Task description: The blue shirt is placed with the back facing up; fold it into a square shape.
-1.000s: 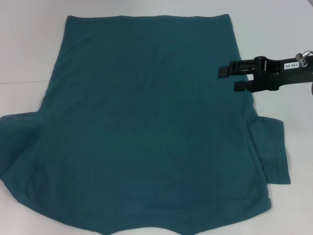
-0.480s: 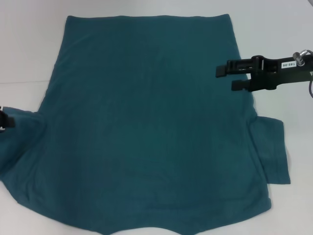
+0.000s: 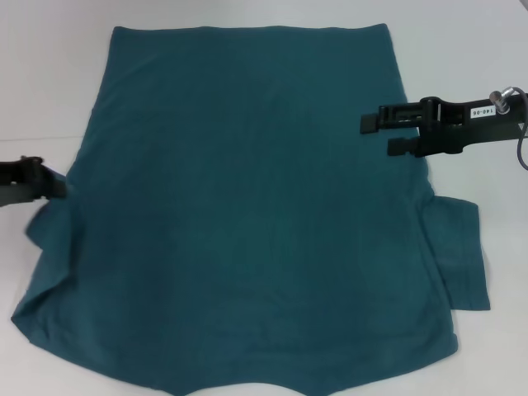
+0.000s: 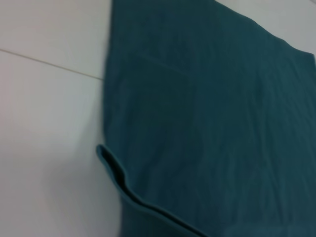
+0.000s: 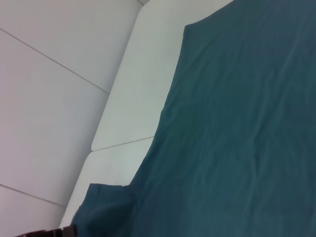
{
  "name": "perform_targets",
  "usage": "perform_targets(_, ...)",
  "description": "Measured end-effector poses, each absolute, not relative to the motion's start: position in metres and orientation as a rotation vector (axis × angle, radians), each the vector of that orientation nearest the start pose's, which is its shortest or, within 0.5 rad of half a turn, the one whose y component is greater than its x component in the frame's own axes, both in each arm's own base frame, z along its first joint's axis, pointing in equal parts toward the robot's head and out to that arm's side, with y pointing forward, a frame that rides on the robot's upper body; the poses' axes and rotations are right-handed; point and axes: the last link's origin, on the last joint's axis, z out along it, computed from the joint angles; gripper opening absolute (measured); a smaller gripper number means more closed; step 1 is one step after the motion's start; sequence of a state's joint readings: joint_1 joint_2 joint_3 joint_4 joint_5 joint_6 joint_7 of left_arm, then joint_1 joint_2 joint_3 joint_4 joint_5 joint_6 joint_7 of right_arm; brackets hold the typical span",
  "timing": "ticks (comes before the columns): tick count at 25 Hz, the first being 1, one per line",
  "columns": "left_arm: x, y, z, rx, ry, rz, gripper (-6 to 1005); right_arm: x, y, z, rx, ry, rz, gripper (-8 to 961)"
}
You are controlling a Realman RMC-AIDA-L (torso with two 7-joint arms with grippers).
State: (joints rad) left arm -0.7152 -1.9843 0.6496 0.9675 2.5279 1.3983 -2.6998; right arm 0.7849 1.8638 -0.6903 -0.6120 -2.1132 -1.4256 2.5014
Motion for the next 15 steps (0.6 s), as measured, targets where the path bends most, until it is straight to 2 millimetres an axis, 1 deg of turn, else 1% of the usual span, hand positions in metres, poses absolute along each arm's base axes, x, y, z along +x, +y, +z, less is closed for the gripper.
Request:
perform_targets(8, -0.239, 0.416, 0.051, -2.057, -1.707, -0.236, -2, 0.226, 0.424, 0.078, -2.244, 1.756, 0.630, 927)
perform_targets(12, -0.232, 0.417, 0.037, -2.087, -1.692, -0.217, -2, 0.226, 0.424, 0.078, -2.244, 1.757, 0.630, 927)
perform_targets(15, -0.227, 0.416, 0.027, -2.140, -1.627, -0.165, -1, 0.227, 0.424, 0.078, -2.243, 1.759, 0.627, 927)
